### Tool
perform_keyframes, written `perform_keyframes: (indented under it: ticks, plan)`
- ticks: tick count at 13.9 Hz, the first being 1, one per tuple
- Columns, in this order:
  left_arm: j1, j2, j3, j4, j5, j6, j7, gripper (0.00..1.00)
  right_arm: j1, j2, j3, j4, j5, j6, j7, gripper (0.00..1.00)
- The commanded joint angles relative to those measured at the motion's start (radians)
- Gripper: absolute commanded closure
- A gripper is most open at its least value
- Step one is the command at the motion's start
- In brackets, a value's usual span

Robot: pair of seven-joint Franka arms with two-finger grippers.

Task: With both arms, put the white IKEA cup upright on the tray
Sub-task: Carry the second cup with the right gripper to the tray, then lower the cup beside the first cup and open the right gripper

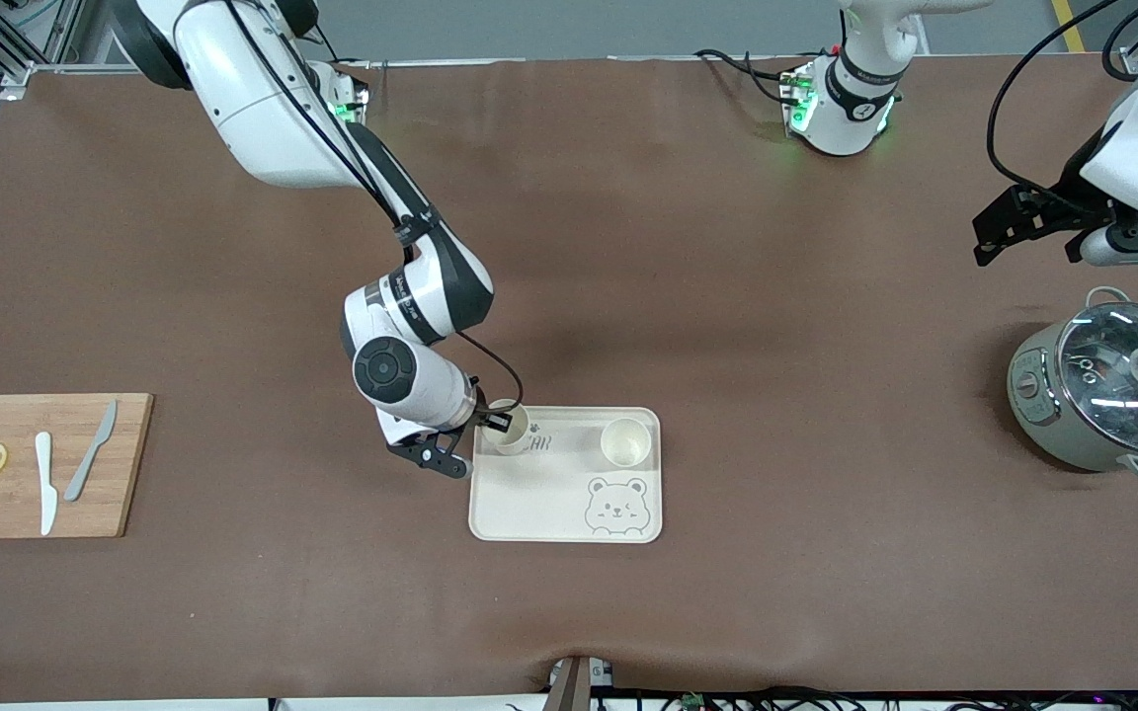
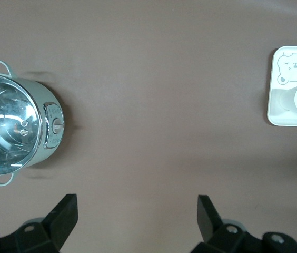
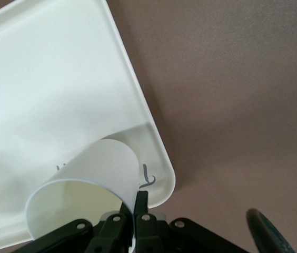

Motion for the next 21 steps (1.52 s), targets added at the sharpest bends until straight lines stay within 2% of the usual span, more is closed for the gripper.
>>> perform_keyframes:
  ticks: [1,2,3,4,9,13,16,19,21]
  plan:
    - [0.003,0.005,-0.004,0.022,-0.01,-0.013,-0.001,0.0,-0.001,0.032,-0.008,0.037,0.011,-0.005,0.006,1.0]
    - [0.003,0.005,-0.004,0.022,-0.01,-0.013,-0.007,0.0,-0.004,0.039,-0.008,0.037,0.01,-0.005,0.006,0.89]
    - [0.002,0.004,-0.004,0.019,-0.01,-0.016,-0.01,0.0,-0.007,0.039,-0.008,0.037,0.007,-0.005,0.006,0.39]
    - [0.002,0.004,-0.004,0.019,-0.01,-0.026,-0.013,0.0,-0.002,0.039,-0.009,0.037,-0.001,-0.005,0.005,0.0]
    - [0.005,0.002,-0.004,0.022,-0.01,-0.035,-0.01,0.0,-0.002,0.02,-0.009,0.069,0.001,-0.058,0.008,0.0]
    - [0.005,0.005,0.003,0.048,-0.013,-0.035,-0.013,0.0,-0.009,0.008,-0.015,0.245,0.001,-0.349,0.008,0.0]
    - [0.006,0.007,0.004,0.052,-0.012,-0.053,-0.012,0.0,-0.042,-0.023,-0.031,0.339,-0.001,-0.505,-0.013,0.0]
    - [0.006,0.005,0.006,0.052,-0.01,-0.056,-0.012,0.0,-0.129,-0.105,-0.028,0.349,0.001,-0.611,-0.053,0.0]
    - [0.006,-0.001,0.004,0.046,-0.01,-0.065,-0.007,0.0,-0.15,-0.19,-0.038,0.339,-0.001,-0.67,-0.043,0.0]
